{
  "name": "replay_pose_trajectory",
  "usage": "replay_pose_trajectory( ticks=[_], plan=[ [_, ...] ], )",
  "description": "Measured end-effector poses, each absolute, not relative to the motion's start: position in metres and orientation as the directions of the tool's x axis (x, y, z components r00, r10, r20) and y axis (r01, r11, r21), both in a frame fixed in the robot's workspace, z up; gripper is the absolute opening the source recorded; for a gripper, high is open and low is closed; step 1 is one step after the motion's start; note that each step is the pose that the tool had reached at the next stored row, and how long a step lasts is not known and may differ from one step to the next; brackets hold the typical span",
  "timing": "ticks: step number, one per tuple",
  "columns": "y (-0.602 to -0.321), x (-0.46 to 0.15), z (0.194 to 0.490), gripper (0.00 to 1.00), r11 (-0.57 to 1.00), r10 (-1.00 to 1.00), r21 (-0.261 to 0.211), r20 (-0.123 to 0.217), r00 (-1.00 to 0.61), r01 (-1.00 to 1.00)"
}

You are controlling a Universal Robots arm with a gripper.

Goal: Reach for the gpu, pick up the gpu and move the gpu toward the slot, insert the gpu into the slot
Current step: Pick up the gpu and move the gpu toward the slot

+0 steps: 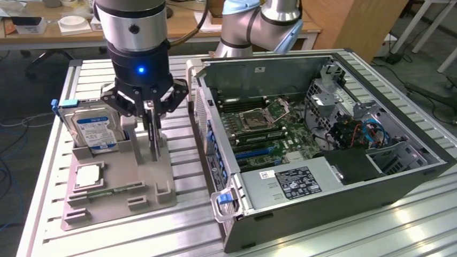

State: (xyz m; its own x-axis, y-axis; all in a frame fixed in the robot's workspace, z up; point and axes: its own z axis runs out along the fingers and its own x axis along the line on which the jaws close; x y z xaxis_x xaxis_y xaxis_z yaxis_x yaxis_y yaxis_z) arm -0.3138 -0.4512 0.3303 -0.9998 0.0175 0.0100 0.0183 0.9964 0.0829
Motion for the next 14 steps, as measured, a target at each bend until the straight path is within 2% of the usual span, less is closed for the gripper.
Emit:
replay_pose_trajectory(
  ticks=[14],
  plan=[
    [-0.451, -0.314, 0.343, 0.26, 0.996, 0.017, 0.088, 0.010, -1.000, 0.018]
  ],
)
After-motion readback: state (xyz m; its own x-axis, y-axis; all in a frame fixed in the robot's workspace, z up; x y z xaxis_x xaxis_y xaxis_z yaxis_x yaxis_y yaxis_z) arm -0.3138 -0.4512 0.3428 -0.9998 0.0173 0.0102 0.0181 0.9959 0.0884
